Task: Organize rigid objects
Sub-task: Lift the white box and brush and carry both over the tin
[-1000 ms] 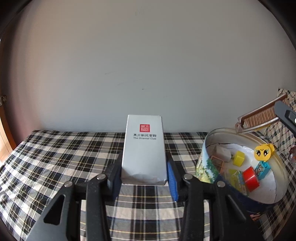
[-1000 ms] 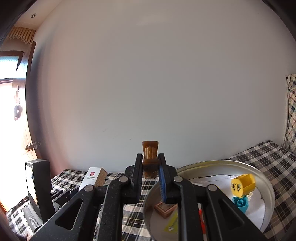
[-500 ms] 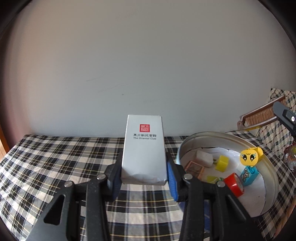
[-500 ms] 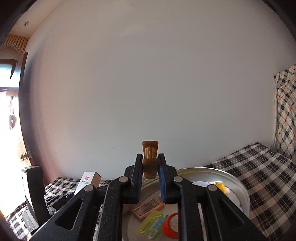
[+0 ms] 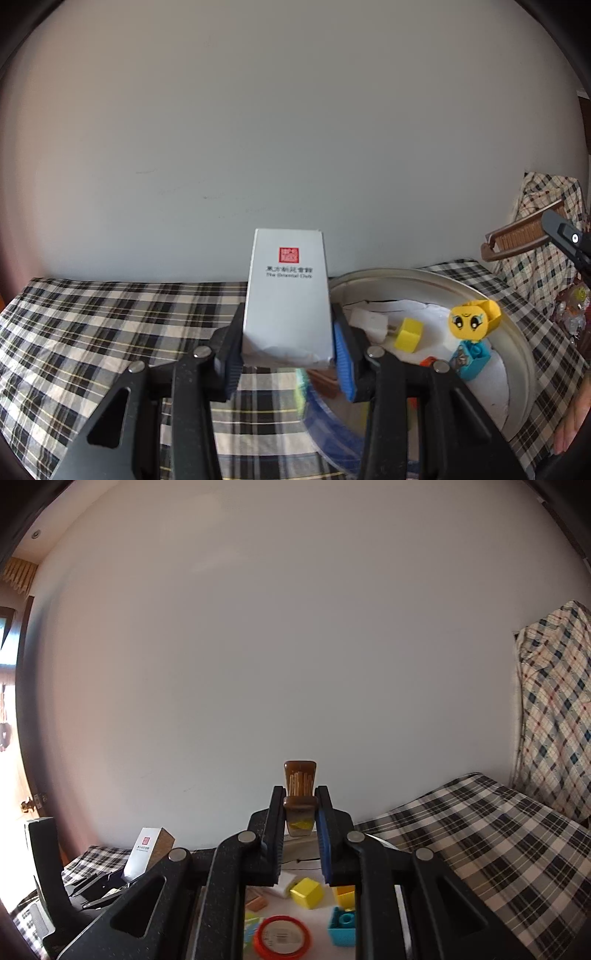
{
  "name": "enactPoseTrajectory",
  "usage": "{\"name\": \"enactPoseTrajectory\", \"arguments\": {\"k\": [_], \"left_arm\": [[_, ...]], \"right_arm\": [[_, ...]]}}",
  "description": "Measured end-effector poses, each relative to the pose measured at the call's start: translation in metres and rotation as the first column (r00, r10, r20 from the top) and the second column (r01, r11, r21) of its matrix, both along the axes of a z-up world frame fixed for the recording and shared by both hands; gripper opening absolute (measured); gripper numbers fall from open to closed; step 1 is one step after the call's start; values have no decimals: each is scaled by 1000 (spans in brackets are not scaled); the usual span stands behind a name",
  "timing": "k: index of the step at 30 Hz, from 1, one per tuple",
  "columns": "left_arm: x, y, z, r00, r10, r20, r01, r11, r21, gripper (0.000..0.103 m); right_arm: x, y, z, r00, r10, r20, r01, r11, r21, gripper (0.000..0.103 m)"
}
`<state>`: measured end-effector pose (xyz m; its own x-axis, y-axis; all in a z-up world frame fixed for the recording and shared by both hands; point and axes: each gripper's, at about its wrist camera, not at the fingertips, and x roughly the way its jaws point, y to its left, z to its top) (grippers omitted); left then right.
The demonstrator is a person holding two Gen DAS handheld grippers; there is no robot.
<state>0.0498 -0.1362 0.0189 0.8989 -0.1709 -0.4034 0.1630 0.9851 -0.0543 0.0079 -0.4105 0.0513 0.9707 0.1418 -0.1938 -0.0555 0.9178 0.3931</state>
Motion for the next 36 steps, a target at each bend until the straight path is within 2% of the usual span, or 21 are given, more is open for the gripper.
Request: {"name": "enactPoseTrajectory", "arguments": {"k": [6, 13, 36], "left_arm": [[2, -29, -1, 999, -54, -5, 54, 998, 35, 41], [8, -54, -4, 996, -82, -25, 83, 994, 66, 40], [24, -70, -8, 990, -97, -99, 104, 992, 73, 40]], "right_arm": [[7, -7, -5, 999, -12, -34, 12, 1000, -17, 17], [14, 5, -10, 998, -2, -60, -3, 996, -84, 17], [36, 15, -30, 979, -4, -204, -30, 986, -163, 17]]}}
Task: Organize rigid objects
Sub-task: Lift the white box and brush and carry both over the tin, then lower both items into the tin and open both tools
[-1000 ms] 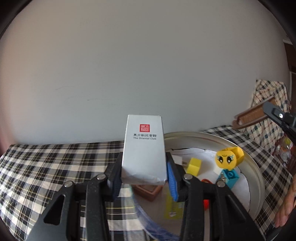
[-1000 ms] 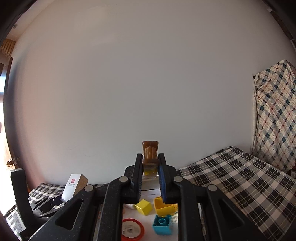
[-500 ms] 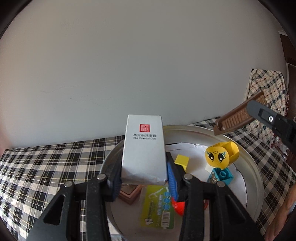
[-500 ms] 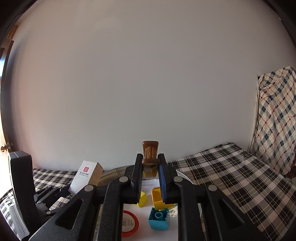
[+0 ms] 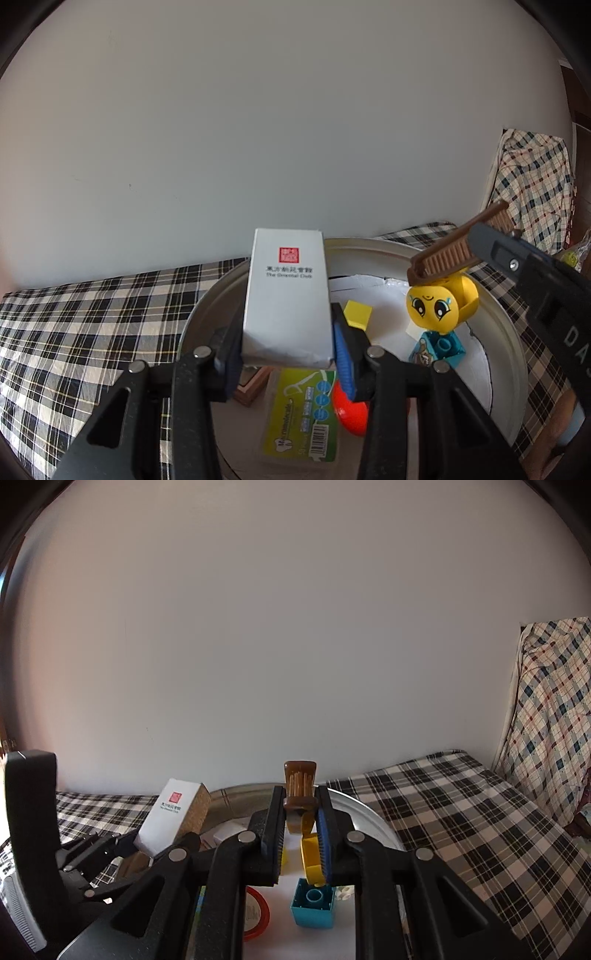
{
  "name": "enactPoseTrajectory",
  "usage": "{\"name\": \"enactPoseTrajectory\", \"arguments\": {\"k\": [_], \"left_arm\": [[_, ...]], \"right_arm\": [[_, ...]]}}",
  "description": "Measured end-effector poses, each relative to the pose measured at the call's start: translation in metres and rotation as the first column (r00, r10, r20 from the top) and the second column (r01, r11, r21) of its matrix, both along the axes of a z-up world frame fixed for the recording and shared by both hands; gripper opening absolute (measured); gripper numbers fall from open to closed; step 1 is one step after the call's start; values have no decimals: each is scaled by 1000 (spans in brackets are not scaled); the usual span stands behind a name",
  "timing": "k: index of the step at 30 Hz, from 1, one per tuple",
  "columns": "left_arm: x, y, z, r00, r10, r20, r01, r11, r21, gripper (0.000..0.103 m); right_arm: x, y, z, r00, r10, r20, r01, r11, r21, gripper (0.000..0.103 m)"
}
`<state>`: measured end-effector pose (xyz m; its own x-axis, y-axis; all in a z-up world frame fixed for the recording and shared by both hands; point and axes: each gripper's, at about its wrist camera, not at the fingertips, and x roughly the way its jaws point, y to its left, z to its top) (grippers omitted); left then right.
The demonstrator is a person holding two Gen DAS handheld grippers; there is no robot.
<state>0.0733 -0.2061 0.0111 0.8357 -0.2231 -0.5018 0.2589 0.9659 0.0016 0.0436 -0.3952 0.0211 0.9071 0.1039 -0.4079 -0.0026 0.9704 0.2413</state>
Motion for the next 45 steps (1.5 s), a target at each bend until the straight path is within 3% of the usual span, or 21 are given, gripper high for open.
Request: {"name": "enactPoseTrajectory", "arguments": {"k": [9, 16, 24, 28, 33, 37, 41, 45], "left_arm": [[3, 0, -3, 1000, -9, -22, 9, 1000, -11, 40], [1, 8, 9, 1000, -9, -2, 9, 999, -42, 40], [18, 8, 34, 1000, -22, 6, 22, 998, -55, 40], [36, -1, 44, 999, -38, -7, 38, 999, -13, 40], [63, -13, 33, 989, -66, -131, 69, 998, 12, 41], [75, -20, 20, 981, -59, -187, 69, 997, 47, 41], [85, -25, 4, 955, -62, -291, 80, 996, 48, 40], [94, -30, -5, 927, -49, -372, 85, 993, 82, 41]], "right_arm": [[3, 0, -2, 1000, -5, -9, 5, 1000, 0, 17], [-16, -21, 22, 992, -27, 123, 20, 998, 54, 17], [15, -40, 23, 998, -8, 64, 1, 995, 96, 17], [50, -36, 28, 999, 35, -19, -33, 997, 65, 17], [89, -15, 15, 982, 88, -170, -87, 996, 11, 17], [107, -4, 2, 961, 109, -254, -116, 993, -13, 17], [118, 4, -11, 940, 107, -324, -127, 991, -42, 17], [133, 8, -29, 897, 122, -425, -149, 988, -30, 18]]}}
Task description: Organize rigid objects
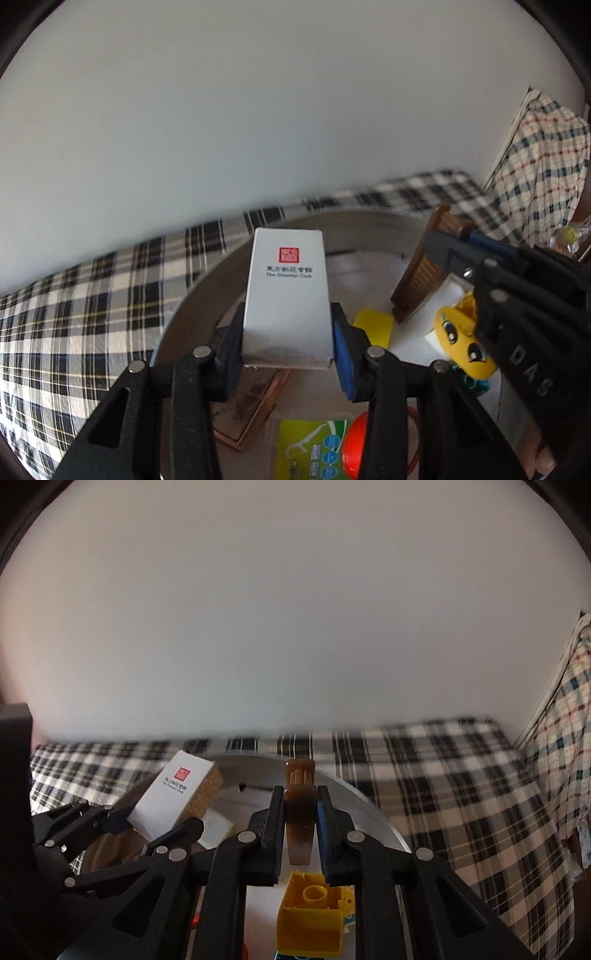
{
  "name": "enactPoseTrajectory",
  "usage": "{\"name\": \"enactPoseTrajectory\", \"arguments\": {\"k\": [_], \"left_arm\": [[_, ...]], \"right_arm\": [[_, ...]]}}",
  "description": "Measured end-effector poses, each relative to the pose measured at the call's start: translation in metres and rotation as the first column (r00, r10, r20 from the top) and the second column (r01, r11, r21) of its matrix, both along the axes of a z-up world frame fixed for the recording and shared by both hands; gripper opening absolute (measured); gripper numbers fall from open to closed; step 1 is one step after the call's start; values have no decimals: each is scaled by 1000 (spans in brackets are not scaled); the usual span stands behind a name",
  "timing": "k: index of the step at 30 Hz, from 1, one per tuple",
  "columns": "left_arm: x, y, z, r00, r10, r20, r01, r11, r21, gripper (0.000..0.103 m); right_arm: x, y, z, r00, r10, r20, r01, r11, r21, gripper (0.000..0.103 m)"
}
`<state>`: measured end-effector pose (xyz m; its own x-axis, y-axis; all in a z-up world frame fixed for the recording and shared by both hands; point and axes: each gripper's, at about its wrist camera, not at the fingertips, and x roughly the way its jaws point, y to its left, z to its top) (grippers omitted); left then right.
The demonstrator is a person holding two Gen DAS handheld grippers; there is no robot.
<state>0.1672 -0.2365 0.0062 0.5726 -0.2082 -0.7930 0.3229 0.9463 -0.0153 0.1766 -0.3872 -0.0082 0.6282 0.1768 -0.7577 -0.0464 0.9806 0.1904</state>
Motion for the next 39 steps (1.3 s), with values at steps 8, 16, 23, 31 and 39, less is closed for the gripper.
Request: {"name": "enactPoseTrajectory", "arguments": {"k": [8, 16, 23, 31, 39], "left_arm": [[9, -8, -11, 995, 8, -101, -3, 998, 57, 103], [-7, 20, 5, 995, 89, -39, -93, 990, -110, 103], [-60, 43, 27, 952, 141, 272, -104, 984, -145, 103], [-107, 56, 29, 858, 190, 477, -117, 977, -179, 103], [-134, 59, 19, 820, 203, 536, -119, 975, -188, 103]], "right_arm": [[10, 1, -15, 996, 4, -93, 0, 999, 37, 28], [-21, -27, -3, 996, -61, 61, 37, 944, 328, 55], [-83, -37, 24, 913, -259, 314, 118, 907, 404, 71], [-127, -24, 18, 817, -361, 449, 251, 925, 286, 73], [-148, -12, 11, 770, -352, 533, 289, 936, 202, 73]]}}
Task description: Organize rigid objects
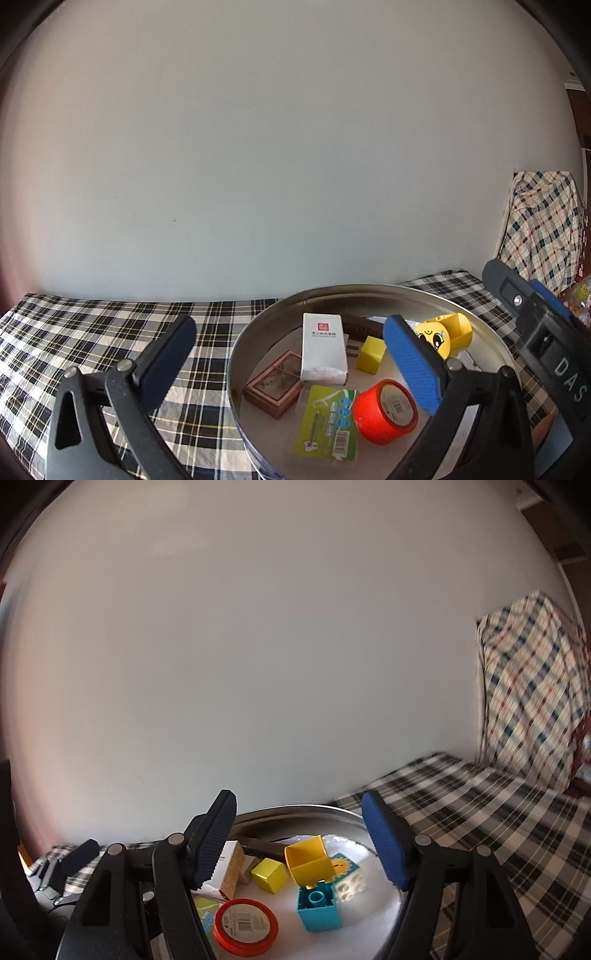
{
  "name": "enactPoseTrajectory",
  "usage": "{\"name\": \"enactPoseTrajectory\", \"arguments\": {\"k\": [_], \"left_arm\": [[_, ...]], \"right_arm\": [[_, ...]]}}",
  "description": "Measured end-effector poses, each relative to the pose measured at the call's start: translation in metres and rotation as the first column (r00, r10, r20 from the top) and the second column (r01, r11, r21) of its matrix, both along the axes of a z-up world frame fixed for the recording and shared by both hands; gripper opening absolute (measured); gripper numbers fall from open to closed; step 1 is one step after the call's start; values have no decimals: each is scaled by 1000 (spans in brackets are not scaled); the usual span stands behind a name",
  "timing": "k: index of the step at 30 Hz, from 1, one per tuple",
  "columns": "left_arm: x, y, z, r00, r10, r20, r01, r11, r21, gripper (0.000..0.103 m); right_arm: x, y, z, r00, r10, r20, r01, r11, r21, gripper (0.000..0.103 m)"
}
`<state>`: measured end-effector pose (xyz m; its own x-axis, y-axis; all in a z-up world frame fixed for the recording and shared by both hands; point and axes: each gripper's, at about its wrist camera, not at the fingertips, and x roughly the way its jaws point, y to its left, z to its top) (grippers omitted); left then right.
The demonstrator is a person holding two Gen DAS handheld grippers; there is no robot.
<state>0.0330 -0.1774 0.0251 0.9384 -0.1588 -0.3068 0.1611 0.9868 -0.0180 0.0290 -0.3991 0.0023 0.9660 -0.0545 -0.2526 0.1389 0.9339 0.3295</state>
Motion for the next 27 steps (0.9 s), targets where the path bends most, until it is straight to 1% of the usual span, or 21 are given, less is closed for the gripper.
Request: {"name": "enactPoseTrajectory", "arguments": {"k": [3, 6, 10, 13, 16, 21, 24, 27], "left_arm": [[-4, 2, 1, 1000, -1, 10, 1, 1000, -1, 103], [-6, 1, -2, 1000, -3, 7, 3, 1000, -3, 103], [-10, -1, -7, 1000, -6, 0, 6, 1000, 13, 103], [-15, 0, -9, 1000, -10, 11, 10, 1000, 26, 103], [-19, 2, -12, 1000, -7, 21, 6, 999, 39, 103], [-27, 10, -13, 1000, -1, 28, 1, 1000, 13, 103], [-37, 12, -13, 1000, -13, 26, 12, 1000, 12, 103], [-46, 13, -12, 999, -23, 43, 23, 1000, 15, 103]], "right_arm": [[-10, 7, 3, 999, -27, 23, 28, 999, -34, 73], [-11, 9, 1, 999, -34, 18, 35, 998, -47, 73], [-16, 12, 0, 999, -40, 20, 41, 997, -60, 73], [-19, 16, 1, 999, -43, 25, 45, 995, -87, 73], [-23, 18, 2, 998, -43, 37, 46, 995, -87, 73], [-34, 20, 4, 997, -52, 62, 58, 994, -94, 73], [-40, 27, 6, 996, -48, 70, 56, 991, -120, 75], [-47, 34, 9, 996, -47, 80, 59, 987, -147, 80]]}}
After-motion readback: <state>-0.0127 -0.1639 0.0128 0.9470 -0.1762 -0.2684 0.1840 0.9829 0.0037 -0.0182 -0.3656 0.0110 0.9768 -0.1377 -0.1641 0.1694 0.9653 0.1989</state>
